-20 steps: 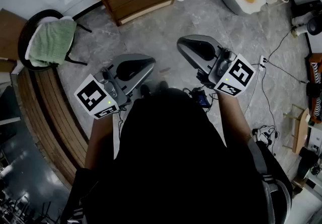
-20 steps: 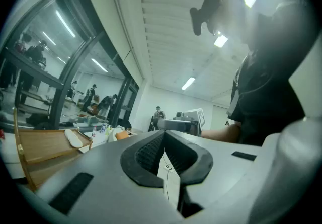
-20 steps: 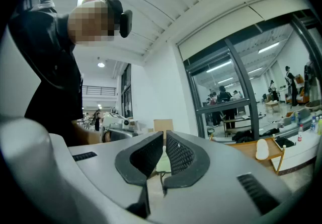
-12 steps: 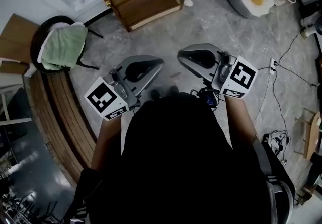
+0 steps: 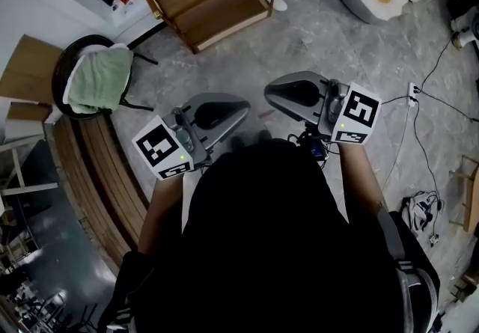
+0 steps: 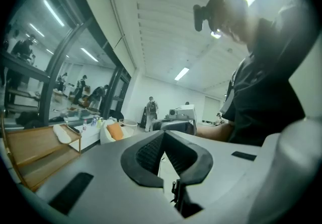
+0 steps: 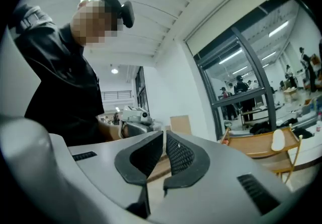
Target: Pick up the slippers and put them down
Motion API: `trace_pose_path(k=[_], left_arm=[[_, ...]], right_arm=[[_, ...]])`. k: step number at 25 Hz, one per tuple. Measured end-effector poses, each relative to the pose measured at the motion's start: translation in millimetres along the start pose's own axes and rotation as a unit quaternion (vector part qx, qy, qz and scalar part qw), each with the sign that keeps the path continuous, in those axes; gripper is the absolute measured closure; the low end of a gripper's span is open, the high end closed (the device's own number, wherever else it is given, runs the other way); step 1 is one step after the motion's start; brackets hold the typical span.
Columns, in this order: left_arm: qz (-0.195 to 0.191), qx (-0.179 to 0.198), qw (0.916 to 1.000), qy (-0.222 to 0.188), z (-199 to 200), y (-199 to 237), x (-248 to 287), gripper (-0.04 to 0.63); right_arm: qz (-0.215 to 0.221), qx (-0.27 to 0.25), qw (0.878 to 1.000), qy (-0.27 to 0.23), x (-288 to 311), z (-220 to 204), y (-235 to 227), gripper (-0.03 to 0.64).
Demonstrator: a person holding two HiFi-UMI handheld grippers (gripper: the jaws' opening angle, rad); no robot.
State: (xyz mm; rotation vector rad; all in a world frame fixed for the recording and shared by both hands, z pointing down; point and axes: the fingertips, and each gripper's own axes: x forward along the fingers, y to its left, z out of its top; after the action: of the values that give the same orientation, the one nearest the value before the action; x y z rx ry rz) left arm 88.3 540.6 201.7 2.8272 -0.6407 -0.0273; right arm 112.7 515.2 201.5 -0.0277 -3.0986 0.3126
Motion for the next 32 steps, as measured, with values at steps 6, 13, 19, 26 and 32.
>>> trace_pose_path(k=[6, 13, 19, 26, 32], left_arm=[[-0.009, -0.004, 0.9999, 0.013, 2, -7, 34, 0.584], [0.003, 0.008, 0.999, 0.045, -4, -8, 56, 0.584], [0.029, 0.017, 0.9977, 0.06, -3, -8, 65, 0.584], [0.046, 0.005, 0.9964, 0.071, -12, 0, 67, 0.584], [0.043, -0.001, 0.9968, 0.067, -18, 8, 76, 0.584]], right_arm=[[-0.021, -0.015, 1.0, 0.011, -27, -1, -9, 0.586], [-0.051, -0.037, 0.998, 0.023, -50, -8, -27, 0.586], [-0.032, -0.02, 0.999, -0.002, -57, -4, -32, 0.586], [-0.033, 0.014, 0.999, -0.002, -67, -22, -40, 0.586], [-0.034, 0.024, 0.999, 0.003, -67, -29, -51, 0.586]])
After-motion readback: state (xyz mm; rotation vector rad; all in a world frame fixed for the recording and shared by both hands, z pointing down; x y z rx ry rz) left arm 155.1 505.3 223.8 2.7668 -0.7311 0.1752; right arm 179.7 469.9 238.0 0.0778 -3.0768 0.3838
